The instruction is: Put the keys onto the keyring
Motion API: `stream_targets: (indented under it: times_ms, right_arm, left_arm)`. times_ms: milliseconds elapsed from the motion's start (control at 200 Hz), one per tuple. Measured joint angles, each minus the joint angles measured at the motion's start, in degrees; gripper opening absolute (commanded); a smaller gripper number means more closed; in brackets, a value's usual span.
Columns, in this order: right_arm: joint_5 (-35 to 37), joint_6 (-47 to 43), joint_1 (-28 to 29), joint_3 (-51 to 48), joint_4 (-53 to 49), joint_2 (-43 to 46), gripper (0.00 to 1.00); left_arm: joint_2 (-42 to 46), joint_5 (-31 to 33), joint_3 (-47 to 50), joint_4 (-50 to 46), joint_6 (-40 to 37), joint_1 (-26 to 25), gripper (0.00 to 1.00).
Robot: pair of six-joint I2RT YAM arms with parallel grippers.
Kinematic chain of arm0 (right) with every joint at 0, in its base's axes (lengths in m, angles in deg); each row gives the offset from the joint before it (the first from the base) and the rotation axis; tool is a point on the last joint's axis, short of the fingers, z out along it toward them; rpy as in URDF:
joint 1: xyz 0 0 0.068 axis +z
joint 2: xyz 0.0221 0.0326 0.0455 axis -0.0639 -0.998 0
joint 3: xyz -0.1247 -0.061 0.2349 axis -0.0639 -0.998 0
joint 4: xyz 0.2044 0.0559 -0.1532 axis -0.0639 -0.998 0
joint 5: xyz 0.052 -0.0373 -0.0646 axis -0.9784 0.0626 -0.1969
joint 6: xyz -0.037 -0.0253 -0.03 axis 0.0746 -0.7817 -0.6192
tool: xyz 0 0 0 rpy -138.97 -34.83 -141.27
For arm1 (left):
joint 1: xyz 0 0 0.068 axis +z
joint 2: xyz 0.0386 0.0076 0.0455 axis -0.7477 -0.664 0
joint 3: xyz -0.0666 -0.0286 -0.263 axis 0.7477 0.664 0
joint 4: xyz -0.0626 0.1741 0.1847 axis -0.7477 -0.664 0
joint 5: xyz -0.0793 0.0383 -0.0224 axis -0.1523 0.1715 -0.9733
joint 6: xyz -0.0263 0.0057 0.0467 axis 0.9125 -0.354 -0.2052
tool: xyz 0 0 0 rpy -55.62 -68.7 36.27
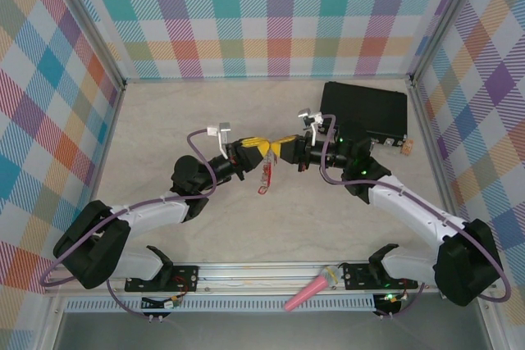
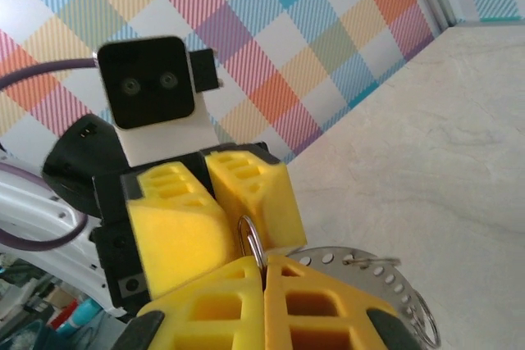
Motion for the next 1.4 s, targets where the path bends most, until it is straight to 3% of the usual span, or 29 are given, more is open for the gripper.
stream_targets:
  times_ms: [210, 645, 985, 1400]
  right_arm:
    - [1.0, -7.3, 0.0, 1.3, -8.7, 1.0, 0.0]
    - [1.7, -28.6, 0.1, 9.0, -31.9, 1.7, 0.0]
    - [15.8, -46.0, 6.8, 15.0, -47.8, 1.7, 0.0]
    - [27.5, -59.5, 12.9, 15.2, -52.9, 2.6, 0.0]
  left_arm:
    - [4.8, 0.0, 0.0, -6.4, -3.7, 1.2, 0.28]
    - [14.3, -2.6, 0.0, -28.0, -20.1, 1.4, 0.29]
    - [13.2, -5.4, 1.1, -30.9, -27.7, 1.4, 0.27]
    - [12.8, -5.8, 1.7, -37.0, -37.9, -2.1, 0.27]
